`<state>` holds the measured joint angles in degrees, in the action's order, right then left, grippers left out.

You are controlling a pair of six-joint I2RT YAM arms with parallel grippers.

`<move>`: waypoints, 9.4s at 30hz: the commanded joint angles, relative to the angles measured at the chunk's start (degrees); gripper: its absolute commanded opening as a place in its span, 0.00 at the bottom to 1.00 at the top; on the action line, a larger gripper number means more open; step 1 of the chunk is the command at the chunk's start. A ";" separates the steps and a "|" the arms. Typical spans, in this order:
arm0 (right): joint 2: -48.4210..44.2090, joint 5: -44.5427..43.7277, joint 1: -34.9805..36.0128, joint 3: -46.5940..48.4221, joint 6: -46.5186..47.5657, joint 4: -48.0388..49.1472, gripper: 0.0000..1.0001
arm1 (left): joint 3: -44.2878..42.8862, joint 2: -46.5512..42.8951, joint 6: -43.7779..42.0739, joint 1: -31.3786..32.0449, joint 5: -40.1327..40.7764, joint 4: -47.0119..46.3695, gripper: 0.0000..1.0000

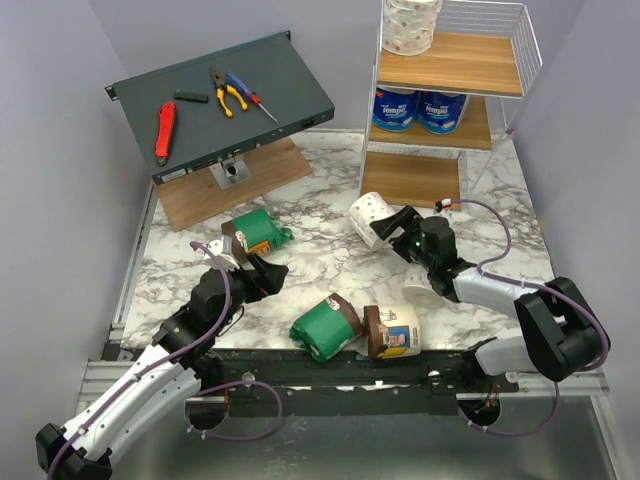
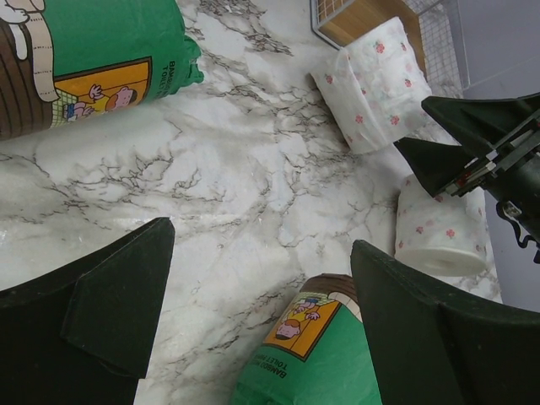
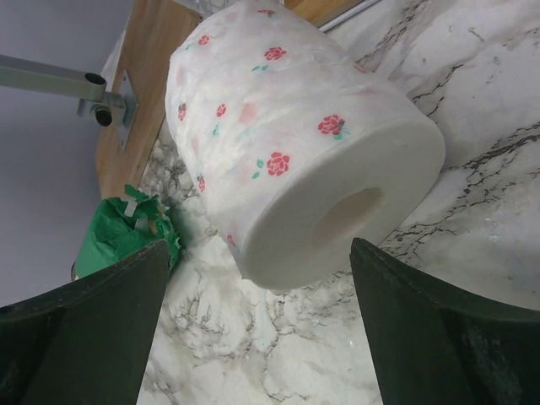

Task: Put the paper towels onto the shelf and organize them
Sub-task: Adjust the paper towel at the center of the board, then pick up the paper towel from the center of the board.

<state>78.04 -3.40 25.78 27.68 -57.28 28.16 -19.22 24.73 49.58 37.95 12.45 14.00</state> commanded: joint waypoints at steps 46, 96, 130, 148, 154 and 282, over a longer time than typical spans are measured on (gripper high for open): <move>0.42 -0.20 -0.91 -0.57 9.57 10.84 0.29 | 0.50 -0.38 1.10 -0.16 1.26 1.25 0.89; 21.73 -26.09 31.63 63.12 54.83 -80.23 0.34 | -2.17 5.11 -0.29 -0.16 -0.32 -1.34 0.88; 24.18 -21.20 31.66 62.29 53.68 -78.89 0.70 | -0.88 3.16 -0.16 -0.09 -0.39 -0.81 0.88; 3.88 -7.54 9.05 48.47 20.64 -59.01 0.84 | -0.82 3.52 1.03 -0.14 -0.41 -0.58 0.88; -3.87 -6.99 8.85 33.31 11.23 -44.64 0.69 | -0.93 4.23 1.32 -0.09 -0.48 -0.48 0.88; 13.46 -22.47 0.99 114.80 3.12 -99.84 0.01 | -27.21 18.65 -3.52 -0.03 -2.43 -3.58 0.86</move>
<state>91.15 -26.52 30.00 139.31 -50.81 -70.67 -40.80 40.60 49.21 37.95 11.70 12.71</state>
